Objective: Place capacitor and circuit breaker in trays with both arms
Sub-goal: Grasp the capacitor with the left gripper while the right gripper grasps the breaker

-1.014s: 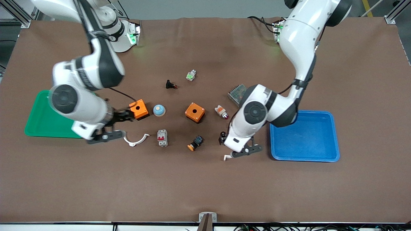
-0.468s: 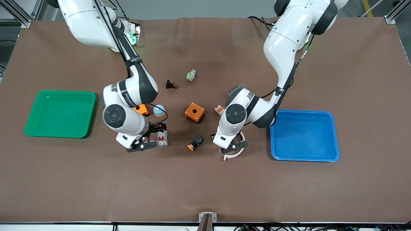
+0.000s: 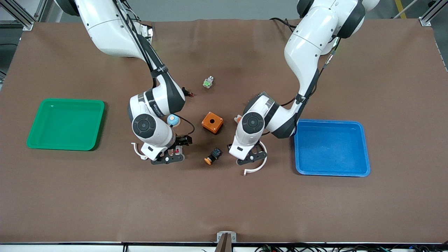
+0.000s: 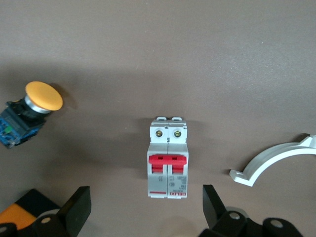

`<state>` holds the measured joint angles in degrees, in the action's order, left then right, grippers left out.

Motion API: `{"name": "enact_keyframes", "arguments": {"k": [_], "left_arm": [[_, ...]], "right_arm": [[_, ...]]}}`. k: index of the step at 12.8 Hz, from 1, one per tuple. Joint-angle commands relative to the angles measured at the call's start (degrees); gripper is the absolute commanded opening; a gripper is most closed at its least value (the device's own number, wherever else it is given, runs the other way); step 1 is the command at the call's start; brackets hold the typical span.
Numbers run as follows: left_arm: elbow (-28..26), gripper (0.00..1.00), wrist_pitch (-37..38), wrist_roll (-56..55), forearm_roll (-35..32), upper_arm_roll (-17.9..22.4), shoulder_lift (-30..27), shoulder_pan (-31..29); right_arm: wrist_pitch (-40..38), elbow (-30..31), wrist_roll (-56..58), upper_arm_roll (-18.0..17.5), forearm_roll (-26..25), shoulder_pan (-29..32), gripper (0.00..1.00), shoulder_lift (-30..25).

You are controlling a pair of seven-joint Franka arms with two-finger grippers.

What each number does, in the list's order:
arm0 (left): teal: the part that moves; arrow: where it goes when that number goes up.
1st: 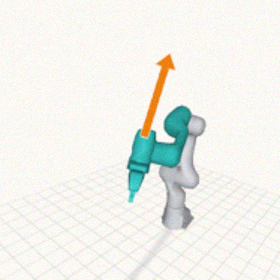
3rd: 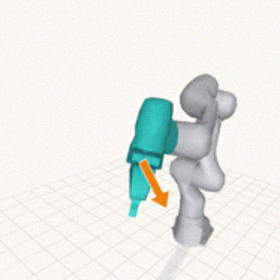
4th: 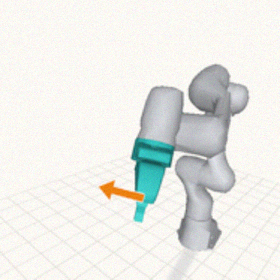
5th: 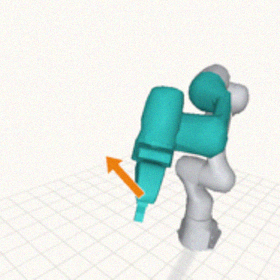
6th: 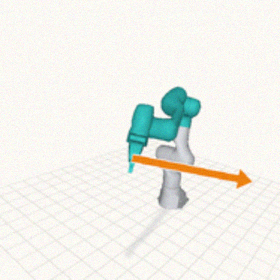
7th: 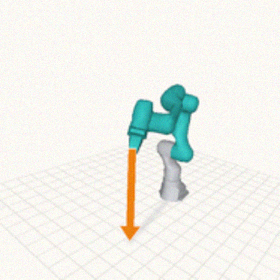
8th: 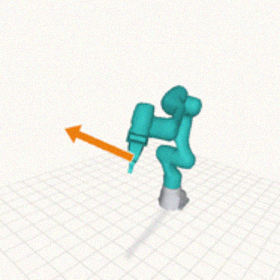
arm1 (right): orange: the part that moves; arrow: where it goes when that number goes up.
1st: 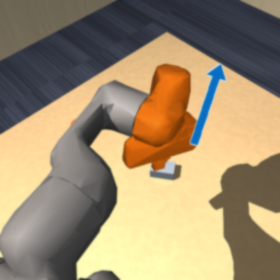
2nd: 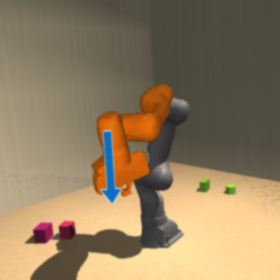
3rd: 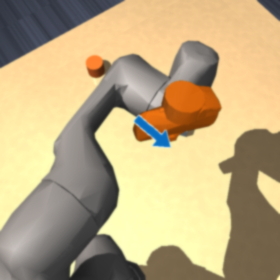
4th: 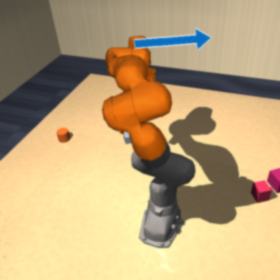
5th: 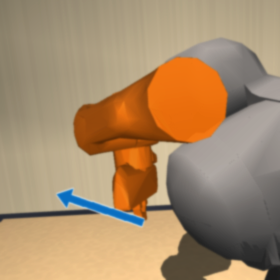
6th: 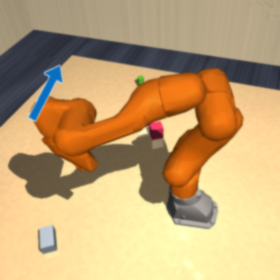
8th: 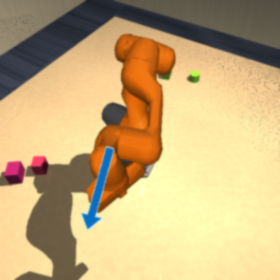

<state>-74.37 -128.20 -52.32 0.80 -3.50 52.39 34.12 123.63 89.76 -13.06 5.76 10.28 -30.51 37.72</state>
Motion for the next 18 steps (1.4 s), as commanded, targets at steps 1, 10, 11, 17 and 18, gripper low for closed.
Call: {"name": "enact_keyframes", "arguments": {"k": [1,10,11,17,18], "left_arm": [[-0.16,0.56,-0.03,-1.37,-0.09,0.78,0.52,0.60],[-0.69,0.00,0.49,-2.96,-0.36,0.86,-1.40,0.16],[-0.69,0.00,0.58,-2.96,-0.36,1.21,-2.11,-0.27],[-1.39,0.01,7.25,-0.76,-6.40,3.41,-9.49,-5.98],[-2.52,0.00,7.26,-0.59,-10.16,3.41,-10.37,-6.60]], "right_arm": [[1.61,-0.72,-0.74,0.92,0.10,-0.43,1.00,1.12],[3.11,-0.55,-3.27,0.92,-3.24,-1.39,0.90,4.20],[3.02,-0.55,-4.34,0.92,-3.33,-2.00,0.68,4.20],[2.59,-2.56,-3.91,1.53,-3.51,-1.05,0.11,2.89],[2.41,-2.74,-3.82,2.15,-3.51,-0.17,0.07,2.01]]}}
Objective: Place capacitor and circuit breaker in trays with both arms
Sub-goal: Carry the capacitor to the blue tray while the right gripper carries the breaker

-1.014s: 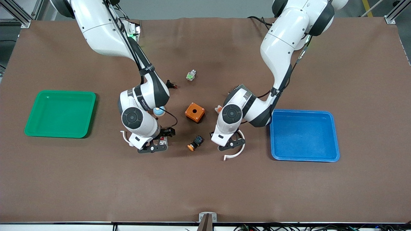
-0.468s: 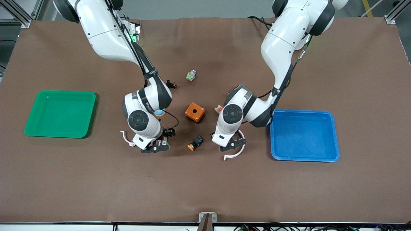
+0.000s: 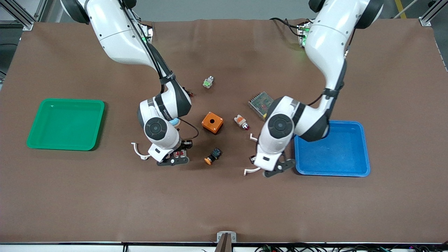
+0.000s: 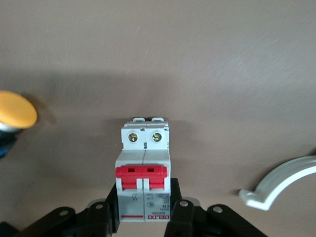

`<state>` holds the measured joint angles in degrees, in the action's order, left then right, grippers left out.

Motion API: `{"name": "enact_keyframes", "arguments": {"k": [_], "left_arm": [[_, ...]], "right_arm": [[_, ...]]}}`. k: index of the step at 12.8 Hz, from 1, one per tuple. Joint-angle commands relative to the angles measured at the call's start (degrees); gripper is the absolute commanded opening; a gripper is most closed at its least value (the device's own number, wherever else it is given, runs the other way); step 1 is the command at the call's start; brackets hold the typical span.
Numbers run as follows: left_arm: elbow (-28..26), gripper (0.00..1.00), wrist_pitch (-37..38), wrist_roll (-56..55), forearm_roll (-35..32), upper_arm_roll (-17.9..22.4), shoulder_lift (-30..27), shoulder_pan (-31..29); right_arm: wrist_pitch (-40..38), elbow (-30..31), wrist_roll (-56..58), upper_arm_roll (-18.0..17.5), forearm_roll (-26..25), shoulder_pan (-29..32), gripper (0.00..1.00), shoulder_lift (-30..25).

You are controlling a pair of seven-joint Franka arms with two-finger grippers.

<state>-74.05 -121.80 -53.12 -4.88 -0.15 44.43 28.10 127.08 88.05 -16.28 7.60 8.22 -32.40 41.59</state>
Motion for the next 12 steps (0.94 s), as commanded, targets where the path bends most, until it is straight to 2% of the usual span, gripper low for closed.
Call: {"name": "enact_keyframes", "arguments": {"k": [1,4,6,10,12], "left_arm": [[-3.72,0.01,0.86,0.47,-6.09,-0.11,-3.11,-2.94],[-7.49,0.00,2.26,10.88,-5.58,-0.64,-5.83,-9.44],[-12.41,0.00,2.53,13.47,-5.58,-0.46,-8.73,-11.22],[-23.74,0.00,0.17,23.13,-5.75,-0.64,-15.41,-16.31],[-28.58,0.01,-3.42,24.98,-5.75,-0.64,-16.65,-17.72]], "right_arm": [[-2.27,-1.04,-0.51,0.49,-1.46,2.69,0.05,-4.04],[-12.87,-0.43,0.10,1.71,-1.72,6.81,0.04,-12.21],[-18.07,1.49,5.96,2.77,-2.25,12.07,0.04,-16.35],[-19.15,14.49,25.01,2.86,-4.62,24.63,0.04,-26.54],[-19.15,19.07,34.60,2.86,-4.80,30.62,0.04,-28.41]]}}
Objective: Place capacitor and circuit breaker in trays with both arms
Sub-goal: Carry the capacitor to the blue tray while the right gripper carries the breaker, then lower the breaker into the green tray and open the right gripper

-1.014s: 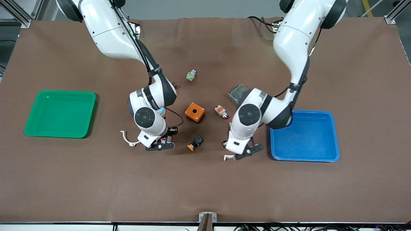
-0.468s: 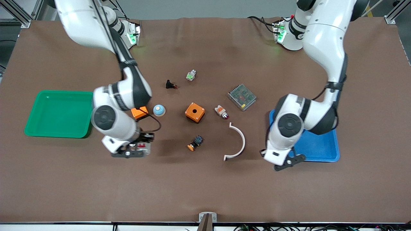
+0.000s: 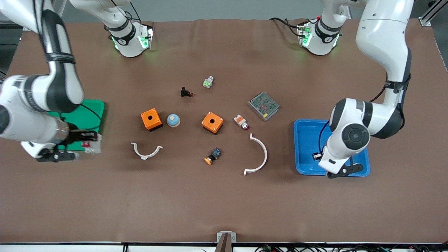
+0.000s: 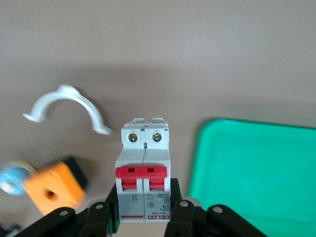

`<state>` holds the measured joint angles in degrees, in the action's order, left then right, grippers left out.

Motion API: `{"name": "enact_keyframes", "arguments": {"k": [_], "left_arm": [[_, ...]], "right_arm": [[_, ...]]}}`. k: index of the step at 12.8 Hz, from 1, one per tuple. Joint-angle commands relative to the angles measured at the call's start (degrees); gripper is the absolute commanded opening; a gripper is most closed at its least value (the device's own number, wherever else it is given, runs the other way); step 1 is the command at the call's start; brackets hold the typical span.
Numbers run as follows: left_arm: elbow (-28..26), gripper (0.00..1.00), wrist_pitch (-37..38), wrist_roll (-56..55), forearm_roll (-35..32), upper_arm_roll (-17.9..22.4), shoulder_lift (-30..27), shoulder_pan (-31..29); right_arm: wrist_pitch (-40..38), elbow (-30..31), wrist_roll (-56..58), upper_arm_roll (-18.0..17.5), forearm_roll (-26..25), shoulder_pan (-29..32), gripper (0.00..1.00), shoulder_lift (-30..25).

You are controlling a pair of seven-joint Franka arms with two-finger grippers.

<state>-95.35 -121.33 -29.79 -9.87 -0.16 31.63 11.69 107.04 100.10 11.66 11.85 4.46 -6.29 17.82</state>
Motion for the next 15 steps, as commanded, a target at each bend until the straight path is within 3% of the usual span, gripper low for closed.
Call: {"name": "enact_keyframes", "arguments": {"k": [1,5,7,10,15], "left_arm": [[-9.66,0.01,-6.18,3.76,-0.76,-0.63,-4.29,-3.05],[-17.84,0.01,-17.34,10.18,-0.94,-0.63,-5.26,-7.89],[-19.87,0.01,-22.00,11.94,-0.94,-0.63,-4.56,-9.13],[-20.93,0.01,-25.97,12.04,-0.94,-0.72,-2.98,-9.66],[-20.76,0.03,-29.05,11.95,-0.85,-0.72,-1.57,-9.84]], "right_arm": [[0.98,8.60,9.49,-1.39,-1.03,7.05,0.04,-4.46],[2.29,14.41,10.48,-1.39,-3.48,13.22,0.04,-4.11],[7.36,17.83,10.57,-1.39,-3.75,14.89,0.04,-3.93],[21.07,25.56,11.19,-1.39,-4.81,15.77,0.04,-3.14],[27.41,26.46,11.36,-1.39,-4.90,16.13,0.04,0.54]]}}
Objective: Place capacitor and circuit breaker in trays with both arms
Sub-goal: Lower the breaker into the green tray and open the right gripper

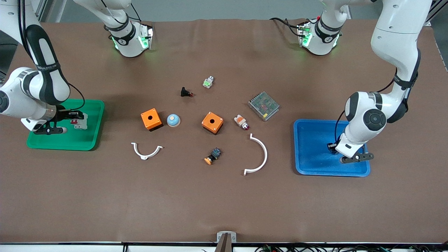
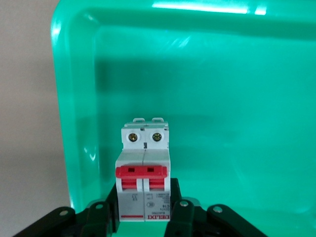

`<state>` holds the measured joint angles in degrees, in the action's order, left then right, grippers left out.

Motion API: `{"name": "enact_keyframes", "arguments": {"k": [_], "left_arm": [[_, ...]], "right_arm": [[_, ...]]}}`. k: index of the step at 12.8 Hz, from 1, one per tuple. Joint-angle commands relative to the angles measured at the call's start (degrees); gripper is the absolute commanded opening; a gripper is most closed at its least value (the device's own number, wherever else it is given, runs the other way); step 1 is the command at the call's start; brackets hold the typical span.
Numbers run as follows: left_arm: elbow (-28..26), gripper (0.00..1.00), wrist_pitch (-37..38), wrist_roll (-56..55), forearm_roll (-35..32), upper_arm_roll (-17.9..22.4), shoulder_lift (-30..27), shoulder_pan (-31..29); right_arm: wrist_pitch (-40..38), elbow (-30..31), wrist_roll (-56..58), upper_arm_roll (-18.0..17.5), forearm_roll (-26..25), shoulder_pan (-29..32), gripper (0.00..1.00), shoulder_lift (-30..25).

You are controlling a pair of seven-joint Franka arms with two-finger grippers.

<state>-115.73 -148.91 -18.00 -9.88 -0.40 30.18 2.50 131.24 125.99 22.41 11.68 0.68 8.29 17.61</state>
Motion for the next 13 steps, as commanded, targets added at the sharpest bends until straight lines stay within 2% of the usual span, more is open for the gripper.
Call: {"name": "enact_keyframes", "arguments": {"k": [1,3,4,5,6,8,9,10,13], "left_arm": [[-0.29,0.04,-1.47,0.16,-0.84,-0.48,-0.12,-0.74],[-0.20,0.06,-1.47,0.16,-0.84,-0.48,-0.21,-1.09],[-0.11,0.12,-1.47,-0.19,-0.75,-0.39,-0.21,-1.09],[-0.11,0.16,-1.38,-0.63,-0.75,-0.48,-0.21,-1.09],[-0.02,0.18,-1.38,-0.72,-0.75,-0.48,-0.21,-1.00],[0.15,0.23,-1.38,-0.81,-0.75,-0.48,-0.12,-0.92],[0.50,0.39,-1.29,-0.72,-0.75,-0.48,-0.12,-0.74],[1.03,0.50,-1.20,-0.63,-0.75,-0.48,-0.29,-0.57],[1.39,0.59,-0.94,-0.81,-0.75,-0.48,-0.56,-0.30]], "right_arm": [[4.45,0.57,0.62,-1.22,-1.12,1.46,0.04,1.72],[5.69,0.49,0.62,-1.31,-1.12,1.64,0.06,2.78],[5.26,0.14,0.62,-1.31,-1.03,1.64,0.27,2.69],[4.91,-0.13,0.44,-1.31,-1.03,1.55,0.94,2.52],[3.69,-0.65,0.44,-1.31,-0.94,1.90,1.00,1.82],[-4.97,-6.68,0.35,-1.66,-0.50,1.64,1.00,-0.72],[-9.64,-11.25,-0.08,-2.01,-0.07,1.12,1.00,-1.00],[-13.43,-16.25,-0.17,-2.18,0.29,0.07,1.00,-1.00],[-21.34,-27.42,-0.35,-2.19,1.34,-3.71,1.00,-1.09]]}}
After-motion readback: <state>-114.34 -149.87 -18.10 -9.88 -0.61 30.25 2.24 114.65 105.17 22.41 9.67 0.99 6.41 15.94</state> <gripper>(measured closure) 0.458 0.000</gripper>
